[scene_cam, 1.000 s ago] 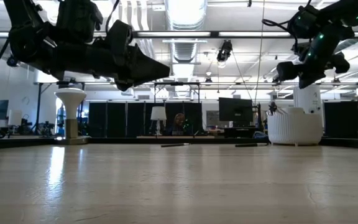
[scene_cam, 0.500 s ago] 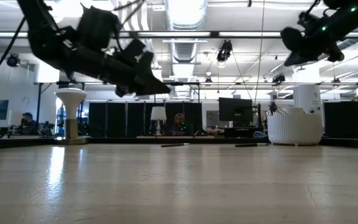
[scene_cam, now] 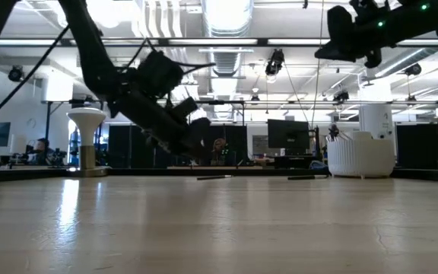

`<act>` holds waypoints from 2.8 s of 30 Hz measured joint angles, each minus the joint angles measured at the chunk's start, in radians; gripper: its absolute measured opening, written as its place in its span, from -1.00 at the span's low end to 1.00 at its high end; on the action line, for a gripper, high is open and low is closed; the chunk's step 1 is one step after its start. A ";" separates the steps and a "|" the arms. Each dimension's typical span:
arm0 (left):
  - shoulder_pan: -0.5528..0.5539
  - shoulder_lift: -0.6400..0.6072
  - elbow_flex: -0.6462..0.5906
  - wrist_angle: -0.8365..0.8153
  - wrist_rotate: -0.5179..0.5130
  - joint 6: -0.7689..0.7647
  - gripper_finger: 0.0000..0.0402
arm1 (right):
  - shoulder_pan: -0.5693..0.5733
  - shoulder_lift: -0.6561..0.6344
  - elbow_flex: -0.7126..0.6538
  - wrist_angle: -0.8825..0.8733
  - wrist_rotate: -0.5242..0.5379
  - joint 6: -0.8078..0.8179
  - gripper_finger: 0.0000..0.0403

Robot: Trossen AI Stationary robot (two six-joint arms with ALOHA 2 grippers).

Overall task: Put items in baskets/containers
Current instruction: Put the black eyeshadow brush into the white organizer

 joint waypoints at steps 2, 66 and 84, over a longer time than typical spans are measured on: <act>0.008 0.024 0.013 -0.002 0.000 -0.001 -0.67 | 0.000 0.031 0.018 -0.003 0.000 0.004 -0.96; -0.069 -0.158 -0.345 0.392 0.104 0.034 -1.00 | -0.054 0.499 0.170 0.082 -0.035 -0.003 -0.96; -0.084 -0.323 -0.399 0.670 0.264 0.040 -1.00 | -0.091 0.518 0.130 0.390 -0.616 0.064 -0.69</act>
